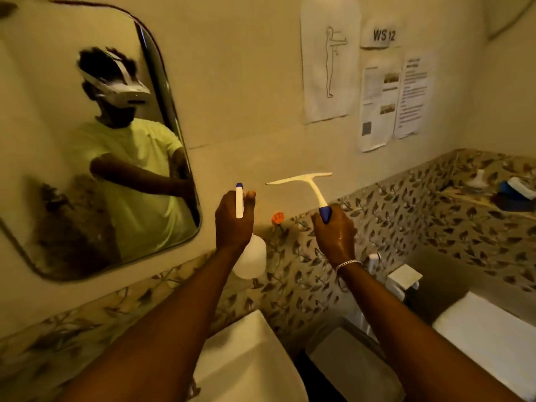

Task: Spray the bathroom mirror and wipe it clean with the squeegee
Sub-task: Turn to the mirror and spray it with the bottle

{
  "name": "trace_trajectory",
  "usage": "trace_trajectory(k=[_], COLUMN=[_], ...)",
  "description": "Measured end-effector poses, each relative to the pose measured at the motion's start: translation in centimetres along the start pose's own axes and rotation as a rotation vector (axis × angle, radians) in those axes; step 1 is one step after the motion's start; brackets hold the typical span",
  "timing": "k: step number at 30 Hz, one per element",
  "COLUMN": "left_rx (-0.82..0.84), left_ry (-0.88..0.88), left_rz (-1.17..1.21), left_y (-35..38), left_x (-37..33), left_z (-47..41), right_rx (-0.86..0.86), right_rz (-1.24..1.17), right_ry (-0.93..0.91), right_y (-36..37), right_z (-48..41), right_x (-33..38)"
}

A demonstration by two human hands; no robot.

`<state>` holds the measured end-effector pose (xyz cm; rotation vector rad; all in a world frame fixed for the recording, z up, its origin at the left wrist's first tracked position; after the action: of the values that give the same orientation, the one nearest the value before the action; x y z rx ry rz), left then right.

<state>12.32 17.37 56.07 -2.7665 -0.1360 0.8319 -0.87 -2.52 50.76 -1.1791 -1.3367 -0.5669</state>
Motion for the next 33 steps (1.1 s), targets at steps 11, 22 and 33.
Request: trace_trajectory(k=[11, 22, 33], left_rx=[-0.282, -0.425, -0.481], left_ry=[-0.005, 0.008, -0.023], left_rz=[-0.121, -0.337, -0.399], left_y=[-15.2, -28.3, -33.3], left_x=[-1.3, -3.0, -4.1], left_z=[-5.2, -6.2, -7.0], right_rx=[0.119, 0.401, 0.532], right_rz=[-0.263, -0.576, -0.732], right_ry=[-0.182, -0.24, -0.252], right_y=[4.5, 8.1, 8.5], right_z=[5.4, 12.1, 15.3], right_x=[13.3, 22.9, 26.3])
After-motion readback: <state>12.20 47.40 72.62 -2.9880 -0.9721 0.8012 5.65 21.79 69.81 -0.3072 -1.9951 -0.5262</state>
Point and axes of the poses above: each hand's wrist, its own z-axis away from the middle knuckle, its own y-axis out of the palm, x = y × z, the point moved 4 cm from there along -z, towards the middle knuckle, and after that the axes turned 13 degrees about y, right-handed, at the moved point
